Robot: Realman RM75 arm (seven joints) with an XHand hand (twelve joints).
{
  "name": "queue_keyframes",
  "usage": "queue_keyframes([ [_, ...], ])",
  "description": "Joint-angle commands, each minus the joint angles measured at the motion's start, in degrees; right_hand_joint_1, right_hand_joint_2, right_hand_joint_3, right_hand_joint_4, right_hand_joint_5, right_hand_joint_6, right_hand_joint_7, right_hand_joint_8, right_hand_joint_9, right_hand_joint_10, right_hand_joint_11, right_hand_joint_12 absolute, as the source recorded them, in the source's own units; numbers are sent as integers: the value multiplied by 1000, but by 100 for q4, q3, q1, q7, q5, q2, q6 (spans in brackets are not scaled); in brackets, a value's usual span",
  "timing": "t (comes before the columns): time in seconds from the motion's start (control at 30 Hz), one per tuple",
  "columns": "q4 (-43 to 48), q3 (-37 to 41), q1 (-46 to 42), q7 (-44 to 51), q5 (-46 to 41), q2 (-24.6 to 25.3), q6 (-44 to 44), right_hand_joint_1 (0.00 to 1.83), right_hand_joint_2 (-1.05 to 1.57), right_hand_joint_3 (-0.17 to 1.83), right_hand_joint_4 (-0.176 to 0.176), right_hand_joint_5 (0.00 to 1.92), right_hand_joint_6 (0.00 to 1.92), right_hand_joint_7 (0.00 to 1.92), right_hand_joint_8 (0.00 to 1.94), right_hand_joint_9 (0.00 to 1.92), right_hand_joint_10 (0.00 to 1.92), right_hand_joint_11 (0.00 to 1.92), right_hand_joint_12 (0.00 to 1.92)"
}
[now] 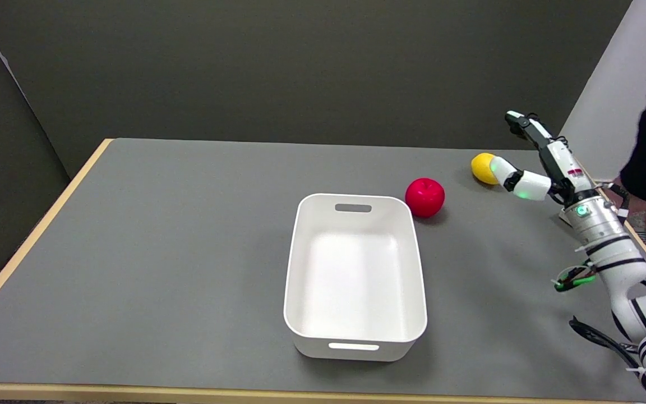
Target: Pick up the lemon.
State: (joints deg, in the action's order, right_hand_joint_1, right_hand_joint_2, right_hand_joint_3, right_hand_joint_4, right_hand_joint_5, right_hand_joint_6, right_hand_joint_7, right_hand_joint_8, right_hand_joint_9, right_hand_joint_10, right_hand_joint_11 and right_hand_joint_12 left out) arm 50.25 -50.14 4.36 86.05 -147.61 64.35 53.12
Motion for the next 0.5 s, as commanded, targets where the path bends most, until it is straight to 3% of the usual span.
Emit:
queue_keyframes([
  [0.03, 461, -835, 354, 1777, 38, -288, -2775, 571, 650, 847, -64, 148, 336, 189, 292, 74, 676, -1, 780],
  [0.2, -13, -1301, 681, 2041, 22, -336, -3300, 551, 641, 838, -73, 138, 330, 189, 306, 67, 689, -1, 813],
  [0.5, -1426, -1772, 1521, 2121, 43, -418, -3397, 543, 637, 839, -83, 129, 331, 186, 323, 63, 700, -1, 865],
])
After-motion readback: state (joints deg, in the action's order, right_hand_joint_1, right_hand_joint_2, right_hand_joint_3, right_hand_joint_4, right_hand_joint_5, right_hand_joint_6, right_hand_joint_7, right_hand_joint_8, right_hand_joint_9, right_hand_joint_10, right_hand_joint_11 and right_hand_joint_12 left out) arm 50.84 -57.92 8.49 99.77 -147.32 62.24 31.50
